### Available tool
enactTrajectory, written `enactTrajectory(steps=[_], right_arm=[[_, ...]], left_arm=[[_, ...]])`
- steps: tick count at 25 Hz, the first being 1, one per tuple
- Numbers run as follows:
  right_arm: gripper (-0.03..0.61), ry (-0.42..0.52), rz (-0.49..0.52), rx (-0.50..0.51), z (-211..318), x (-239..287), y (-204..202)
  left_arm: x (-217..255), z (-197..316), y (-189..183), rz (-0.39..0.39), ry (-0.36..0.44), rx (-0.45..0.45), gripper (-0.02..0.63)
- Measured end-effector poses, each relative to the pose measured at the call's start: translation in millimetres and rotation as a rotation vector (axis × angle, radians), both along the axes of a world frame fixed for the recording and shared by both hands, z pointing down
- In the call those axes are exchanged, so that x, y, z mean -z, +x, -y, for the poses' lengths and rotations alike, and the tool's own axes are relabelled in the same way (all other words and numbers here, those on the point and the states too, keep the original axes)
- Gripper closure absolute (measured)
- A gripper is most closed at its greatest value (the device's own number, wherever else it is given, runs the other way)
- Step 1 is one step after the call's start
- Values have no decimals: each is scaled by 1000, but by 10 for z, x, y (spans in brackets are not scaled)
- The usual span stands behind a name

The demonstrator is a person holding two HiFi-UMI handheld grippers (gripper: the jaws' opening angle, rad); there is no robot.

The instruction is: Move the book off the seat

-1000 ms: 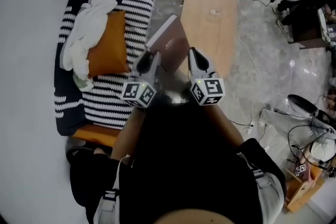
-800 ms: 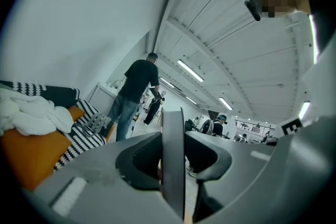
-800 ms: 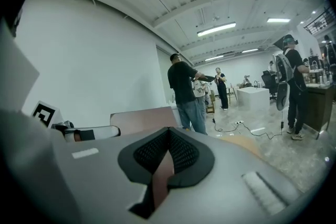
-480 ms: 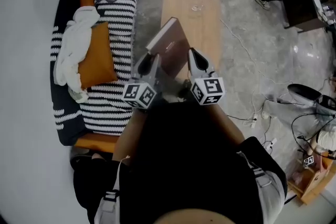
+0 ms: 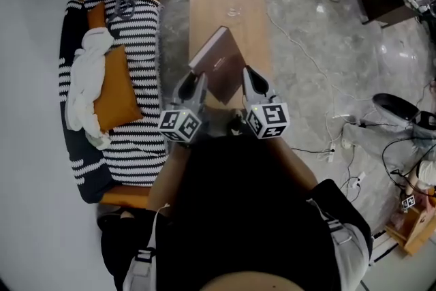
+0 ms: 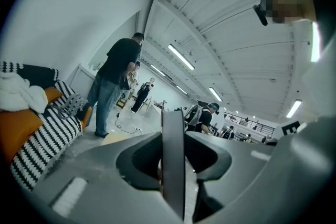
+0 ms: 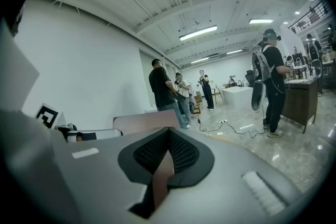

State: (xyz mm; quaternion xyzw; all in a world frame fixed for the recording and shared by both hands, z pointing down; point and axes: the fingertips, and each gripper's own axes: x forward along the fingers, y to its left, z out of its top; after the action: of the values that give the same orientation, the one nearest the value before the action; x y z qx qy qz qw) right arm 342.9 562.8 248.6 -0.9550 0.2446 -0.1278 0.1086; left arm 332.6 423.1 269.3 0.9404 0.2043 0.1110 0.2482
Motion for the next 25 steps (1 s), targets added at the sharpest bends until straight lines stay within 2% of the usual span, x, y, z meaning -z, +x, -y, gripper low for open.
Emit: enactTrajectory(steps=[13,18,25], right_arm=[[571,12,39,-34,-888,-219,422],[571,26,93,-37,-990,-354,454],[571,10,146,-52,-876,-647,700]], left_arm=[[-295,-804,458,74,-13,-25,469],[-408,-948,559,106,-5,-54,468],[-768,-834,768,175,-16,-76,469]])
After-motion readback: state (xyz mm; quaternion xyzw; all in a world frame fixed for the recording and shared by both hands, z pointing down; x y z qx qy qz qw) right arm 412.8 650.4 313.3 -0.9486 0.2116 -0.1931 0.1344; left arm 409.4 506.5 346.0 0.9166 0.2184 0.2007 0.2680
